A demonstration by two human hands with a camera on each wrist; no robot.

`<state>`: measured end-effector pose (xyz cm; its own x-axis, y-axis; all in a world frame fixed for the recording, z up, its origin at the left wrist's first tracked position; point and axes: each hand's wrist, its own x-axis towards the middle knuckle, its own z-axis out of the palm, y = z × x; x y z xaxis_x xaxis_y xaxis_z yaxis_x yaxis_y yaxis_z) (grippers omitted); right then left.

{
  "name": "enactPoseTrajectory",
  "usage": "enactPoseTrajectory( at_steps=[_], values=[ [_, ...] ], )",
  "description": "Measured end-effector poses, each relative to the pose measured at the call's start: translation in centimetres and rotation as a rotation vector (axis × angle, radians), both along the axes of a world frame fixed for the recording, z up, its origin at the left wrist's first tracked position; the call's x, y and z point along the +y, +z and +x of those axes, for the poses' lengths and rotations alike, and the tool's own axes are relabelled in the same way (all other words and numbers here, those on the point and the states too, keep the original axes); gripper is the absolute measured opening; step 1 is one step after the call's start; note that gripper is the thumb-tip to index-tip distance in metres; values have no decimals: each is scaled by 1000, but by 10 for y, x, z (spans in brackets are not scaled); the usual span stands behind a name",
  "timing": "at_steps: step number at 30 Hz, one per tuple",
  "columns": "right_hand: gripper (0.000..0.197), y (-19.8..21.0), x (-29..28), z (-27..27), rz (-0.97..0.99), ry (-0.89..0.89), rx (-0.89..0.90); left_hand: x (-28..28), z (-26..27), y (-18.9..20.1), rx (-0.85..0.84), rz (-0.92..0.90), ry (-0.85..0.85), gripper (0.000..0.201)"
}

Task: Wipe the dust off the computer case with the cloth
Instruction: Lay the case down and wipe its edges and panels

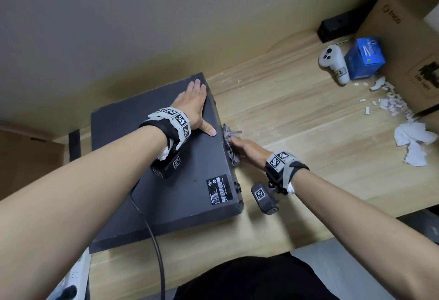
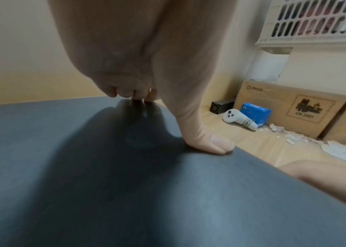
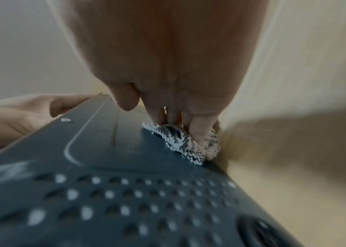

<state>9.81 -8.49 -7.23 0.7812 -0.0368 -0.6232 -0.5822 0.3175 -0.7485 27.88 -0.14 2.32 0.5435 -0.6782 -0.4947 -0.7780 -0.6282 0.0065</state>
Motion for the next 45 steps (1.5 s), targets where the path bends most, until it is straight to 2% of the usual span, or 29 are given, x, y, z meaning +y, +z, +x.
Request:
enactPoseTrajectory(
  at_steps=[2, 5, 8, 11, 14, 17, 21, 23, 25, 28, 30, 33, 35, 39, 42, 45],
  values=[
    [50, -7, 7, -20, 2, 27, -3, 11, -8, 3, -31, -64, 8, 136],
    [48, -23, 16, -48, 16, -20, 4, 42, -29, 6, 11, -247, 81, 101],
    [28, -9, 24, -67, -24, -68, -2, 84, -53, 9, 89, -382, 254, 74],
    [28, 8, 27, -73, -54, -89, -46, 128, -60, 12, 94, -407, 400, 68],
    [14, 26, 31, -72, -123, -162, -108, 170, -56, 20, 81, -432, 503, 65],
    [19, 46, 35, -68, -255, -237, -150, 208, -52, 29, 107, -497, 598, 63],
    [21, 80, 41, -44, -407, -333, -303, 255, -41, 30, 111, -541, 642, 61],
    [22, 92, 52, -32, -491, -227, -346, 273, -34, 25, 132, -540, 653, 61],
    [29, 95, 70, -26, -605, 9, -320, 287, -28, 17, 149, -517, 652, 62],
    [56, 82, 90, -24, -978, 448, -185, 297, -15, 8, 166, -471, 634, 65],
    [63, 76, 100, -24, -1119, 554, -112, 304, 0, 6, 172, -474, 623, 66],
    [65, 82, 108, -14, -1188, 589, -45, 311, 24, 7, 198, -476, 644, 66],
    [67, 87, 103, 5, -1161, 601, 24, 314, 38, 11, 235, -467, 659, 63],
    [82, 95, 79, 70, -1187, 614, 68, 313, 69, 14, 326, -466, 697, 44],
    [65, 107, 60, 121, -1198, 605, 62, 310, 89, 9, 397, -454, 748, 41],
    [73, 107, 43, 171, -1229, 550, 93, 305, 103, 3, 460, -474, 787, 37]
  ],
)
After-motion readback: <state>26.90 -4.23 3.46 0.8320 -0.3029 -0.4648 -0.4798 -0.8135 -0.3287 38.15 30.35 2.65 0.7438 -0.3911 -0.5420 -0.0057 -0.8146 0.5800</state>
